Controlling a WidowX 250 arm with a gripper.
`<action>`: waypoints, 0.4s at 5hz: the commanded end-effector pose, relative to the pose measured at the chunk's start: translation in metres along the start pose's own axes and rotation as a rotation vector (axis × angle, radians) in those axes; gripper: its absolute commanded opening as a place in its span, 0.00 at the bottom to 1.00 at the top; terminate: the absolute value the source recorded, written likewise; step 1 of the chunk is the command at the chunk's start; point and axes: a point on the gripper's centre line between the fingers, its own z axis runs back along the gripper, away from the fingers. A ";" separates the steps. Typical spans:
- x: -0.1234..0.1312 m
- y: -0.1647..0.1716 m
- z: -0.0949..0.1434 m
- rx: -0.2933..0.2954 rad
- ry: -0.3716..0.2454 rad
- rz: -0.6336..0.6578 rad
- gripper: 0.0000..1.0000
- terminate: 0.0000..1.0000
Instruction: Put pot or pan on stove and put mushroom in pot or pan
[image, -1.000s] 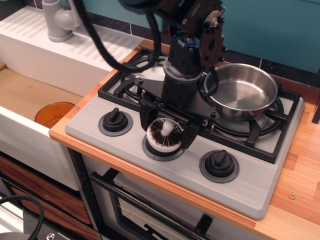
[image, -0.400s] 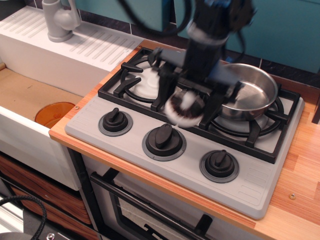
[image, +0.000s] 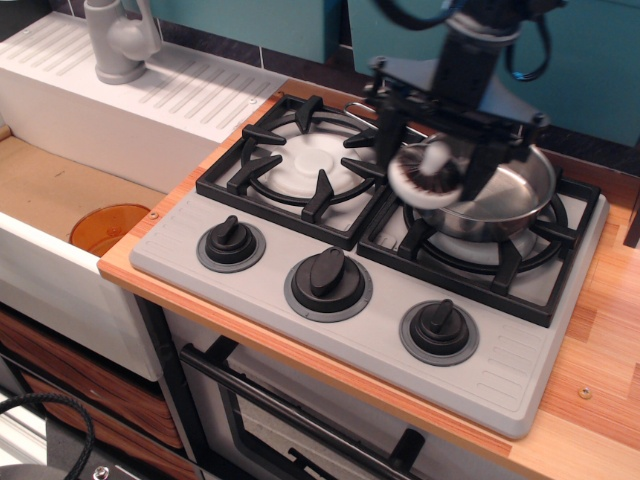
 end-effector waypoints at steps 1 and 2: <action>0.031 -0.014 0.000 -0.027 -0.097 0.030 0.00 0.00; 0.030 -0.017 0.002 -0.032 -0.105 0.019 1.00 0.00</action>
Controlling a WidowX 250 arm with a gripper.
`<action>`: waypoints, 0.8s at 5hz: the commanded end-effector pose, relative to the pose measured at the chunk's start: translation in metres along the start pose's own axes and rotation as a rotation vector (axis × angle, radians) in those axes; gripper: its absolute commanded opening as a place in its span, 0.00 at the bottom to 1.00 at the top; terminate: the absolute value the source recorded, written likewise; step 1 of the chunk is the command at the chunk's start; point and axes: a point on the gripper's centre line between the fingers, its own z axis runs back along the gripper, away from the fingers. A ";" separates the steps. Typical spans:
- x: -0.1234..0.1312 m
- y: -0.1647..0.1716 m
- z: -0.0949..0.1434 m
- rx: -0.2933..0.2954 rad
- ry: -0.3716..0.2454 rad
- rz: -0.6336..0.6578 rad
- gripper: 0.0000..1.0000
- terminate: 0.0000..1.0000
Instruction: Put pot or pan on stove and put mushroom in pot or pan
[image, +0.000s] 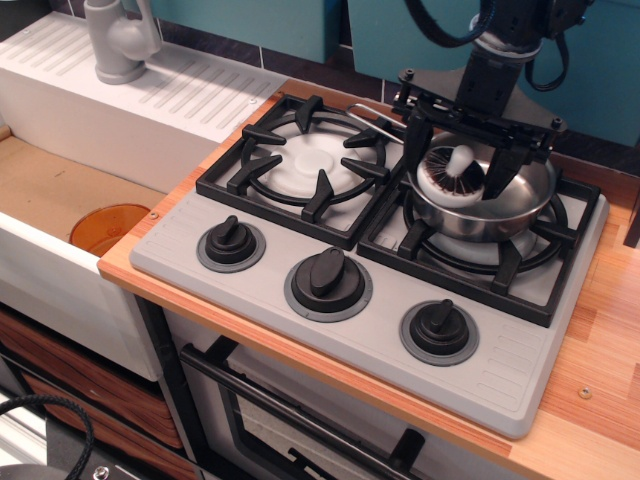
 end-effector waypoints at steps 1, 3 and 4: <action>0.009 -0.004 0.022 -0.017 -0.047 -0.009 1.00 0.00; 0.000 0.008 0.047 -0.008 0.008 -0.036 1.00 0.00; -0.001 0.020 0.057 -0.003 0.026 -0.068 1.00 0.00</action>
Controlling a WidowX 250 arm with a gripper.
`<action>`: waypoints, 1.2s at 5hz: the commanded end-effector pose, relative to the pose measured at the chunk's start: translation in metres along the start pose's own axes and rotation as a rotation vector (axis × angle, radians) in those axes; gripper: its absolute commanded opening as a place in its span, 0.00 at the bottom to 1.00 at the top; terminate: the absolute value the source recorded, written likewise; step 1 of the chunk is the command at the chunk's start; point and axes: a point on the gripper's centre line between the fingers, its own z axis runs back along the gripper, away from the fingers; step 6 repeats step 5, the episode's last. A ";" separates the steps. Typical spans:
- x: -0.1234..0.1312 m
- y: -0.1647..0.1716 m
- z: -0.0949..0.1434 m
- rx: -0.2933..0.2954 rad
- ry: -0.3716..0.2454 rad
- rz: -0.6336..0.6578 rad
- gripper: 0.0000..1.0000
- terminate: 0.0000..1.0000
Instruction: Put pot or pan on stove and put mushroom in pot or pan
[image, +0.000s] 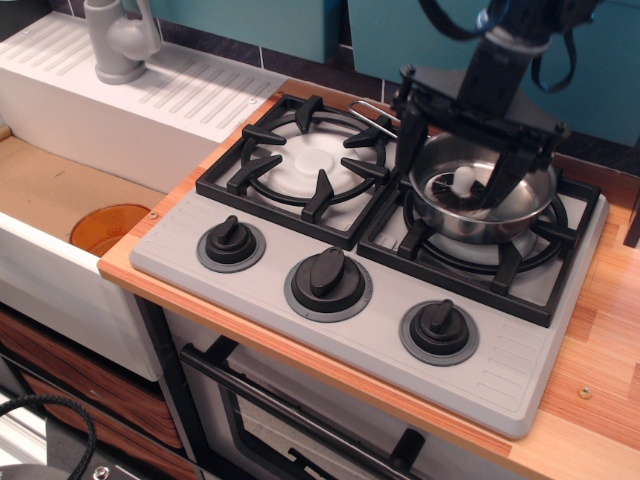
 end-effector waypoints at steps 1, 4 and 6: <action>0.014 0.022 0.034 -0.054 -0.078 -0.047 1.00 0.00; 0.017 0.061 0.029 -0.101 -0.047 -0.131 1.00 0.00; 0.020 0.062 0.023 -0.115 -0.060 -0.139 1.00 1.00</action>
